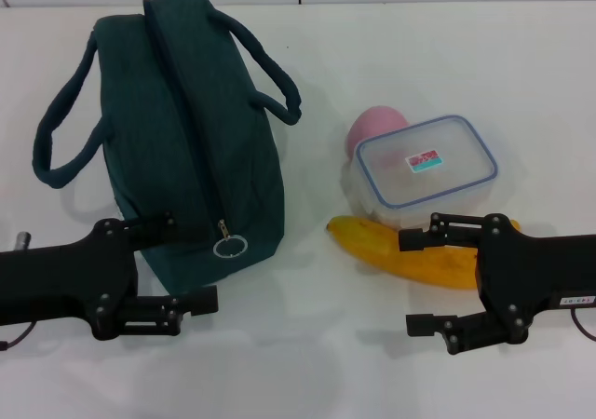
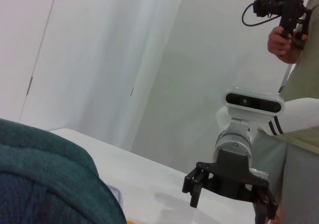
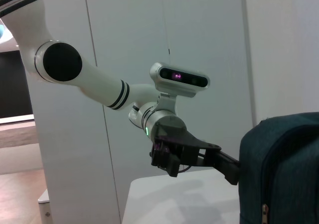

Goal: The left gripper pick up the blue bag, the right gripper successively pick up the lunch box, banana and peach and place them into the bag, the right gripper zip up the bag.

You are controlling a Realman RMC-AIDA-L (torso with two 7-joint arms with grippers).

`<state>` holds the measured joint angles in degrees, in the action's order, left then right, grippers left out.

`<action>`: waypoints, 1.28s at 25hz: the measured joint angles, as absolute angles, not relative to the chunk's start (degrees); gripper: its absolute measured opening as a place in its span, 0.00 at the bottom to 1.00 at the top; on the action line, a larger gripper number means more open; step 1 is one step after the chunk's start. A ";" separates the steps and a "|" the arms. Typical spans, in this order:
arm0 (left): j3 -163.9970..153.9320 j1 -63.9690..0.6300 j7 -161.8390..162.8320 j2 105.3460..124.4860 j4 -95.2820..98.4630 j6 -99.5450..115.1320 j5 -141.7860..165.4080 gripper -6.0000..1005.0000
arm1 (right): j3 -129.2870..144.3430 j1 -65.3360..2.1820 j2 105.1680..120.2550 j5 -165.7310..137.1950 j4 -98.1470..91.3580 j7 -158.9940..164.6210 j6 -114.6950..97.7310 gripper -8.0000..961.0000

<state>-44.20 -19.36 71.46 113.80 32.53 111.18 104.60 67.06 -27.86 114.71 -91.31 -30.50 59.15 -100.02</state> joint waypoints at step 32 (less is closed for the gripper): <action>-30.40 -21.65 102.91 112.01 46.83 98.76 89.43 0.87 | 63.14 -25.71 114.34 -90.66 -29.74 59.04 -100.18 0.88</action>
<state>-30.40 -21.65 102.91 112.01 46.83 98.76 89.43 63.14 -25.71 114.34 -90.66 -29.74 59.04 -100.18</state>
